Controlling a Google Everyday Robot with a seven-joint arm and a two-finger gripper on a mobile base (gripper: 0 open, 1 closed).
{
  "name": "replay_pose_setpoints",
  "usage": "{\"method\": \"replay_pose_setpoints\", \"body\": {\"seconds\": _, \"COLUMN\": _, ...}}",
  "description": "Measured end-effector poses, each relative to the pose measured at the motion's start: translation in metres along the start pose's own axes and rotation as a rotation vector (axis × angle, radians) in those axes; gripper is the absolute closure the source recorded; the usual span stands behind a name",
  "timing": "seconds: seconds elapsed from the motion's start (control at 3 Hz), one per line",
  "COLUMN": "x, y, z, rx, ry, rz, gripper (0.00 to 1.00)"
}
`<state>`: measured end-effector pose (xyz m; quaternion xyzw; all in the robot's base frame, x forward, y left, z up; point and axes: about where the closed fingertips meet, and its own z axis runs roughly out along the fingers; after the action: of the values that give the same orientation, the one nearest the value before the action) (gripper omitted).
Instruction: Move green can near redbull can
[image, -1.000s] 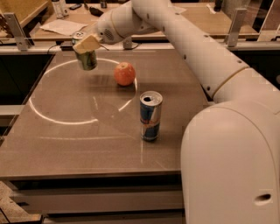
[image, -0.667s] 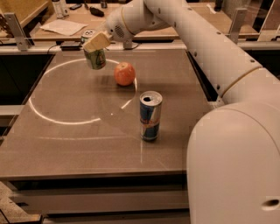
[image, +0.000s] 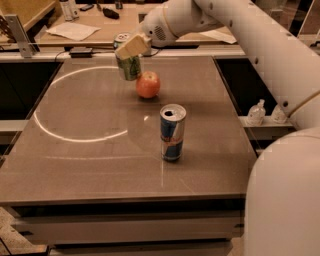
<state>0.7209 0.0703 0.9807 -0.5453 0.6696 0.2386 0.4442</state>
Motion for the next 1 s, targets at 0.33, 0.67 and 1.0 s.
{"method": "replay_pose_setpoints", "body": {"seconds": 0.33, "x": 0.005, "y": -0.007, "z": -0.026, "rx": 0.047, "ry": -0.005, "rz": 0.039, "gripper": 1.0}}
{"method": "replay_pose_setpoints", "body": {"seconds": 0.67, "x": 0.011, "y": -0.012, "z": -0.051, "rx": 0.074, "ry": 0.002, "rz": 0.067, "gripper": 1.0}}
{"method": "replay_pose_setpoints", "body": {"seconds": 1.0, "x": 0.026, "y": -0.002, "z": -0.087, "rx": 0.09, "ry": 0.034, "rz": 0.114, "gripper": 1.0}}
